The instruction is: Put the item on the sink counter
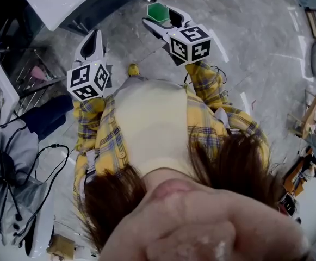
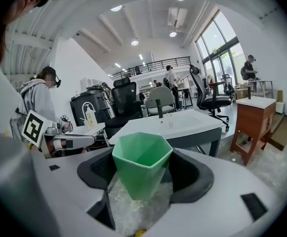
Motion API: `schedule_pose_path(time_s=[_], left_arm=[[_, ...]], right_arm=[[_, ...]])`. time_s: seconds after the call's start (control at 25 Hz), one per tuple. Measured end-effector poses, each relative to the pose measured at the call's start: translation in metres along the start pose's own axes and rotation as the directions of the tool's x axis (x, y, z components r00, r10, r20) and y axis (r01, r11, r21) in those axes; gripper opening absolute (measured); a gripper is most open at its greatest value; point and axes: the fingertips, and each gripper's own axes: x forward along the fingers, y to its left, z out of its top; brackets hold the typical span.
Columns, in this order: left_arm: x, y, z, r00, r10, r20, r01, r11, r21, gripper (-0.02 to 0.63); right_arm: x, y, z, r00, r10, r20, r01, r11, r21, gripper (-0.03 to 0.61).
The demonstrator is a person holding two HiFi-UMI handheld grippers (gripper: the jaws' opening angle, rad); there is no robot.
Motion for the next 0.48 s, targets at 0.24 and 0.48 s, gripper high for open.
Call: schedule_pose_path(time_s=[0.24,0.48], left_arm=[[0.018,0.026,0.006,1.0,0.003,-0.001,-0.003,1.0,-0.026,0.008],[0.037,0.037,0.007,1.0,0.002,-0.013,-0.002,0.999,-0.042,0.009]], right_arm=[[0.026,-0.006,0.017,1.0,-0.022,0.003,0.022,1.0,-0.007,0.328],[0.044,-0.021,0.024,0.999,-0.042,-0.011,0.042,0.999,-0.016,0.328]])
